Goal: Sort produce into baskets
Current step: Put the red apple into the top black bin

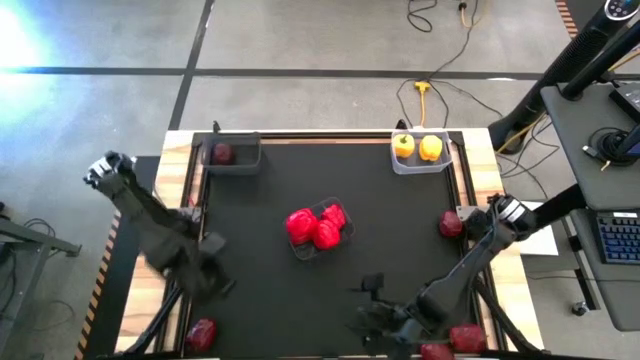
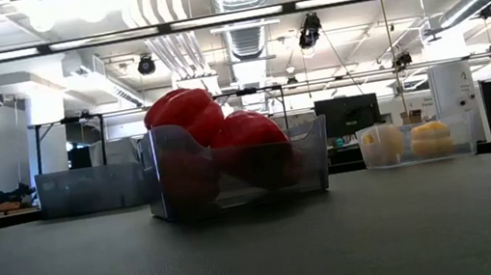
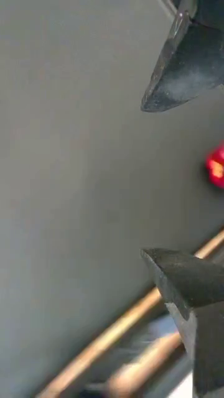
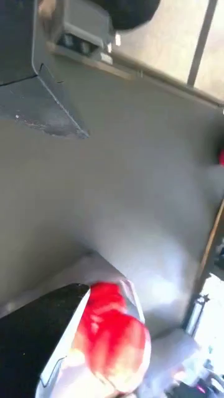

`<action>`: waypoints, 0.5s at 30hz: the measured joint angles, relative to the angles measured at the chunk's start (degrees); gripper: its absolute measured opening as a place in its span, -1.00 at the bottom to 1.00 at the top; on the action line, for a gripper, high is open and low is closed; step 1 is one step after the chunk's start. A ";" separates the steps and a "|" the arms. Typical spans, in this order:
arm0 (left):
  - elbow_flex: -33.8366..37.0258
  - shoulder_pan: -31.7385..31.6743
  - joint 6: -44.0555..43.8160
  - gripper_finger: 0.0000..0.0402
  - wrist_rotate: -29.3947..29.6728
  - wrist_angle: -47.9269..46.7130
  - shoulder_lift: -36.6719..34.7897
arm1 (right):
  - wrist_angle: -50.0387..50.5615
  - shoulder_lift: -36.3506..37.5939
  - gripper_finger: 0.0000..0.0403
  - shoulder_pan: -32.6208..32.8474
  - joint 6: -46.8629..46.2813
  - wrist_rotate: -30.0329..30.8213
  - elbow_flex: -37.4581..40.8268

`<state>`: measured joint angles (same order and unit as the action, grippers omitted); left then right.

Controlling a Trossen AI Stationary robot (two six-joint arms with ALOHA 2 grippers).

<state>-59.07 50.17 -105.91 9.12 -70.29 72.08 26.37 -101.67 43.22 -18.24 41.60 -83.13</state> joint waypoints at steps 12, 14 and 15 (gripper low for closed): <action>-0.26 12.76 -17.91 0.77 -13.28 10.66 13.99 | -2.97 0.00 0.93 -7.07 10.01 -1.70 0.00; -0.26 12.57 -17.11 0.77 -15.97 10.81 15.53 | -3.04 0.00 0.93 -7.78 10.60 -3.35 0.00; -0.26 12.57 -16.50 0.77 -17.43 10.89 16.10 | -3.08 0.00 0.93 -8.09 10.85 -4.04 0.00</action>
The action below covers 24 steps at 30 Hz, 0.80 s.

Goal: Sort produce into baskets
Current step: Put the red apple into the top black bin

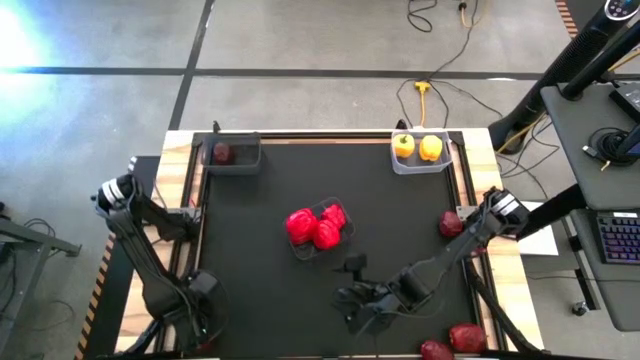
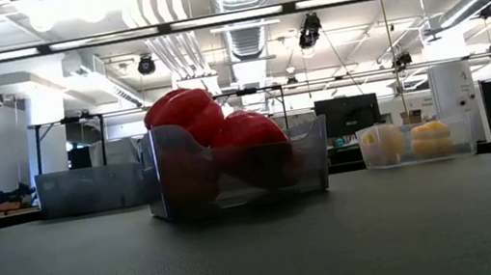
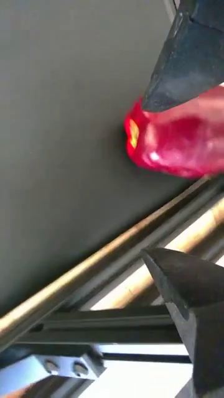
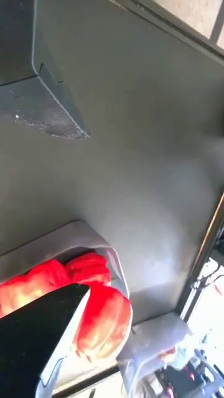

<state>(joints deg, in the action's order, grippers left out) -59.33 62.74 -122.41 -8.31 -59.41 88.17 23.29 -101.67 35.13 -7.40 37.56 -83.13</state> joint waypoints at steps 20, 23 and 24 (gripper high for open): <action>0.00 -5.94 16.73 0.77 -5.21 7.84 1.06 | 0.50 0.00 0.93 -0.03 -6.03 -3.93 0.00; 0.00 -5.61 15.02 0.77 -5.95 12.27 2.14 | 0.52 0.00 0.93 0.13 -6.14 -5.20 0.00; 0.00 -5.41 14.35 0.77 -5.98 13.29 2.51 | 0.55 0.00 0.93 0.25 -6.13 -5.43 0.00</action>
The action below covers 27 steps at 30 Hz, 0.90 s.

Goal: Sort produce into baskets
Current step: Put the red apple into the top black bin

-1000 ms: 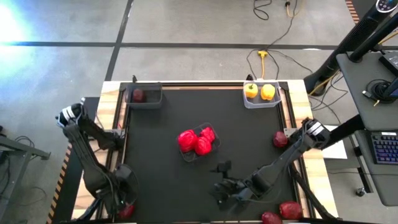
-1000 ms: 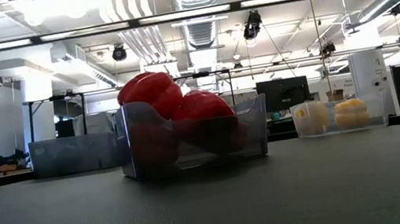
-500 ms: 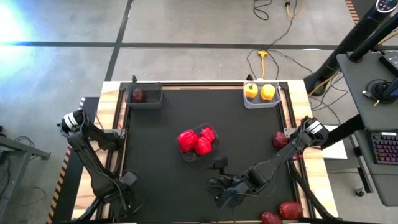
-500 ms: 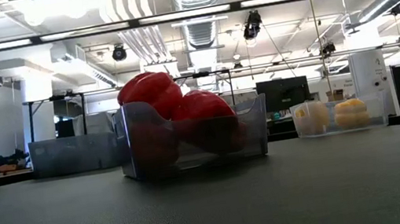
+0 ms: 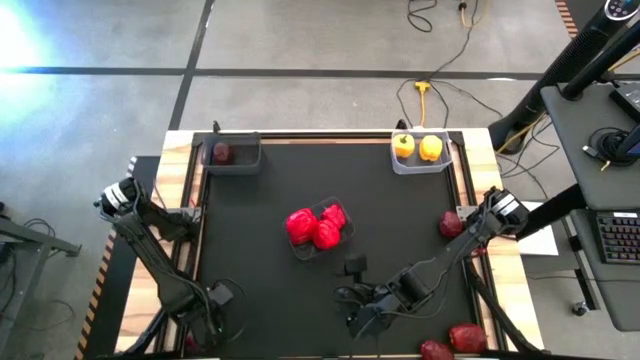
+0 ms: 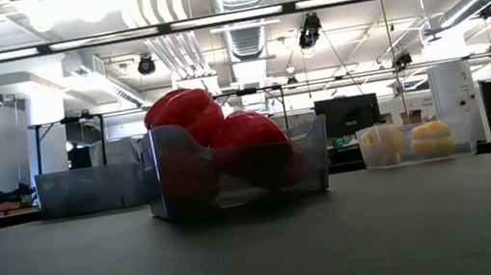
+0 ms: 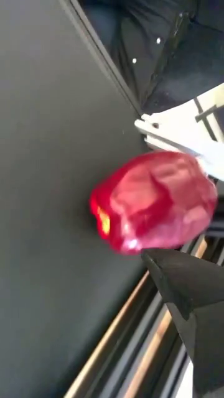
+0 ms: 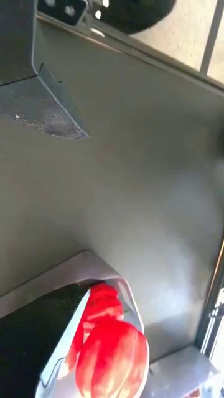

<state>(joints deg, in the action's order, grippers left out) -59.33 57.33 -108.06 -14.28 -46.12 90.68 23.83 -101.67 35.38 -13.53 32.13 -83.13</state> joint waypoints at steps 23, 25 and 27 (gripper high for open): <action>-0.16 1.46 2.20 0.59 -15.33 1.48 11.19 | -0.08 0.00 0.93 -0.16 1.96 -1.07 0.00; -0.21 1.48 2.41 0.46 -15.01 1.38 11.20 | -0.04 0.00 0.93 -0.15 1.61 -1.08 0.00; -0.20 1.51 2.34 0.45 -13.62 1.09 10.75 | -0.04 0.00 0.93 -0.12 1.59 -1.08 0.00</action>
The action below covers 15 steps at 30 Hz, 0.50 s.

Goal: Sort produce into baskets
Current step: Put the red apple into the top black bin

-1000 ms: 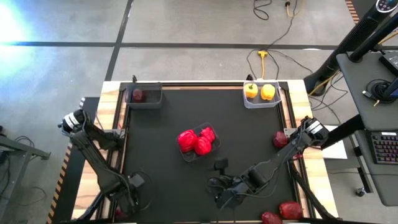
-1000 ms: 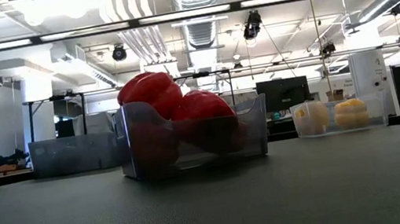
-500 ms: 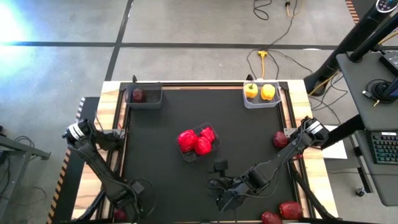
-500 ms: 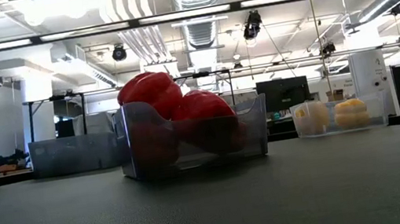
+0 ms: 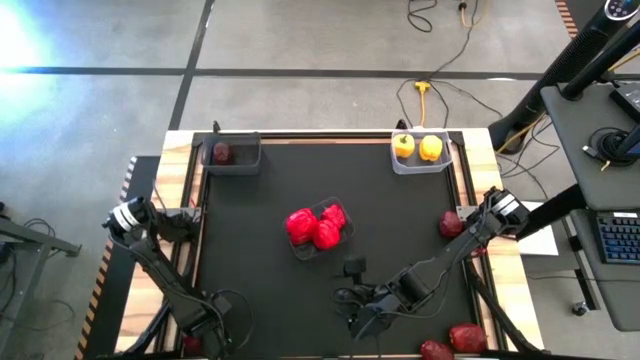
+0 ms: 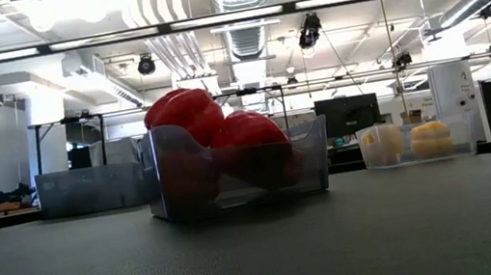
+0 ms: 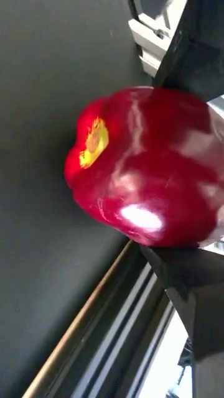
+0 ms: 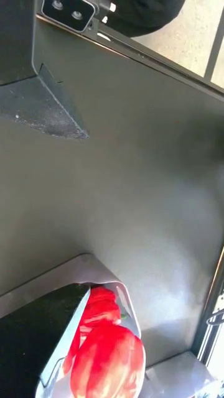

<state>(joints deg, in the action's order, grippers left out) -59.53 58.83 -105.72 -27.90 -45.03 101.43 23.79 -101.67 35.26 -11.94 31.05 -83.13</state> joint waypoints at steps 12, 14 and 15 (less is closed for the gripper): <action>-14.54 -14.42 21.03 0.47 30.92 -25.00 -5.08 | -0.05 0.00 0.93 0.10 -1.24 0.01 0.00; -17.20 -19.16 26.97 0.47 35.41 -32.05 -5.33 | -0.09 0.00 0.93 0.10 -2.26 0.00 0.00; -18.10 -21.61 30.09 0.47 37.48 -34.96 -5.33 | -0.30 0.00 0.93 0.10 -2.84 0.00 0.00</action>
<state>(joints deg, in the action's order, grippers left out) -77.63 37.23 -75.63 9.58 -79.99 96.09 23.49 -101.67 35.35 -14.78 31.05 -83.13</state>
